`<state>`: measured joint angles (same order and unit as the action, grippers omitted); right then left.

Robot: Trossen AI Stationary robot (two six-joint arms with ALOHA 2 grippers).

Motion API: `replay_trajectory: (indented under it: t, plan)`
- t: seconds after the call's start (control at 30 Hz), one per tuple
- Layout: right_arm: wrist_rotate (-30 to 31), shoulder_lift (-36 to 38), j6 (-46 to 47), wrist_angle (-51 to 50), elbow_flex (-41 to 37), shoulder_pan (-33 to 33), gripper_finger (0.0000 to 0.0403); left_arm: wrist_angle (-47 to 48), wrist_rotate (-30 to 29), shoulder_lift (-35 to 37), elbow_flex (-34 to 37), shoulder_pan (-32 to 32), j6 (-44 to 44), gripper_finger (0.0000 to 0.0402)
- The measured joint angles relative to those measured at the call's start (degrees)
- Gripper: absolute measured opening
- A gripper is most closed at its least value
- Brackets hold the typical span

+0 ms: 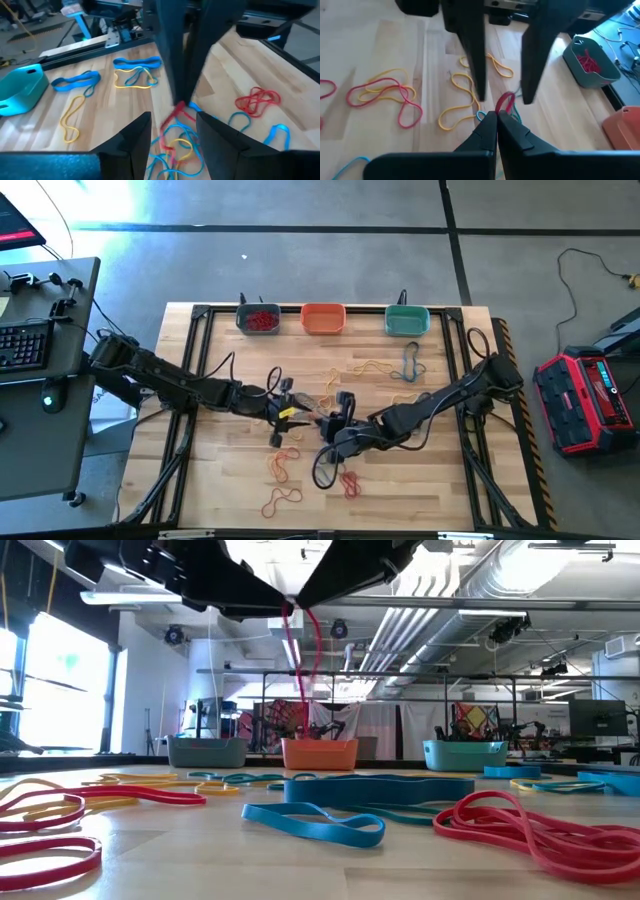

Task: Sort rubber bands into baskets
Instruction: Put the red rubber band into the blue bin

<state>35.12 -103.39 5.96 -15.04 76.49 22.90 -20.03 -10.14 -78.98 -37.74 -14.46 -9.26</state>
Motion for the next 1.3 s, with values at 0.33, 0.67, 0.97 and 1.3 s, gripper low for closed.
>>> replay_trajectory:
  t: [0.33, 0.67, 0.97, 1.3]
  plan:
    - [-1.1, 0.0, 0.0, 0.9, 0.0, 0.0, 0.0, -0.9, 1.4, -0.1, 0.0, 0.0, 0.0, 0.0145]
    - [-1.4, 0.0, 1.1, 1.6, 0.0, 0.0, 0.0002, -1.3, 4.6, -1.7, 0.0, 0.0, -0.7, 0.0012]
    - [-0.5, 0.0, 3.5, -1.2, 0.0, -0.1, 0.0101, 2.2, -5.8, 2.9, 0.0, 1.6, 1.9, 0.0001]
    - [4.3, 0.0, 4.5, -2.7, 0.0, -0.2, 0.0176, 18.3, -18.9, 9.7, 0.1, 15.6, 5.9, 0.0]
